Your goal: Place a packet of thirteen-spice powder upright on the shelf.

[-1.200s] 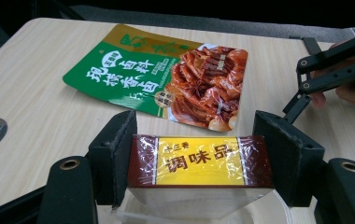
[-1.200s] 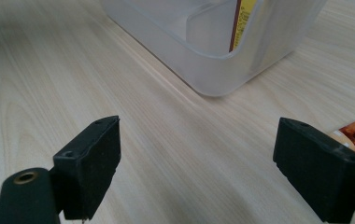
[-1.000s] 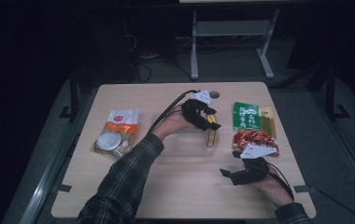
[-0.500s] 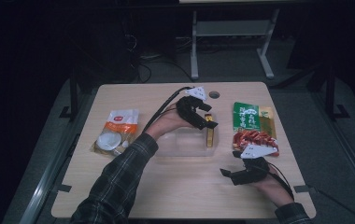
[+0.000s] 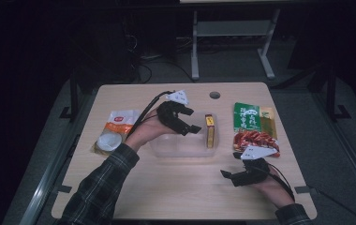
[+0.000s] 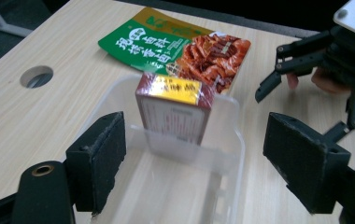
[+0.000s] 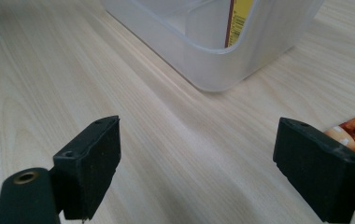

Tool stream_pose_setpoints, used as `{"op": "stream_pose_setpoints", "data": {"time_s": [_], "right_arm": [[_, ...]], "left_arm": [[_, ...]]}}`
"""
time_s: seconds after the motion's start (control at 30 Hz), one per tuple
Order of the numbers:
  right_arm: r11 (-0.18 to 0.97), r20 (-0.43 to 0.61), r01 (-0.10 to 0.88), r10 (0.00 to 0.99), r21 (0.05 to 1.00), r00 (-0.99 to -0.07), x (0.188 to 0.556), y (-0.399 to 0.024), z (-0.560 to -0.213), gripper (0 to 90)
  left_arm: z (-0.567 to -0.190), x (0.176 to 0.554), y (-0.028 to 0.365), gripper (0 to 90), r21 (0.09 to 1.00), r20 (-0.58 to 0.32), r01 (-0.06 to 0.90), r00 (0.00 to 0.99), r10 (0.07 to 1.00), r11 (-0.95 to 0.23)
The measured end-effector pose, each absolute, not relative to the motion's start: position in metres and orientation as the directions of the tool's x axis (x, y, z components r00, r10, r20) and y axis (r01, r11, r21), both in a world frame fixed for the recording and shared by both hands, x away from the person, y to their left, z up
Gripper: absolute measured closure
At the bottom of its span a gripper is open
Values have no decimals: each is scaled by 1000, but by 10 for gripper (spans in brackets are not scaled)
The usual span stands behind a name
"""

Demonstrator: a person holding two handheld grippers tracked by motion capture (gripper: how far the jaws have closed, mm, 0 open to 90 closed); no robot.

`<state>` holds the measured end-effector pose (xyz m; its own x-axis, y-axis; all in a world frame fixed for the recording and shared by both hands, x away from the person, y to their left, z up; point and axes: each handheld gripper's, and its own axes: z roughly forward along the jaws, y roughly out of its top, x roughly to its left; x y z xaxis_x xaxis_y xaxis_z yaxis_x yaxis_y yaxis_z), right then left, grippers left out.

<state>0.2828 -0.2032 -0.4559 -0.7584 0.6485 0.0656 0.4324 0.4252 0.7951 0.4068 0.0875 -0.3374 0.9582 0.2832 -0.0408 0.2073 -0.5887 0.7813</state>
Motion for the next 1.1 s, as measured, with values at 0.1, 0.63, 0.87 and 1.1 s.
{"op": "stream_pose_setpoints", "data": {"time_s": [0.1, 0.63, 0.87, 1.1], "right_arm": [[429, 64, 436, 650, 792, -757, 283, -203, -456, 146], [436, 73, 448, 648, 781, -758, 282, -203, -456, 141], [441, 71, 453, 652, 775, -755, 280, -206, -451, 133], [459, 62, 467, 660, 756, -749, 282, -205, -448, 148]], "left_arm": [[-336, 398, 97, 208, 781, -33, 213, 953, 302, -587], [-362, 351, 142, 205, 784, -60, 268, 930, 361, -560], [-383, 323, 167, 204, 779, -69, 297, 916, 396, -552], [-399, 298, 189, 204, 778, -60, 318, 896, 439, -542]]}}
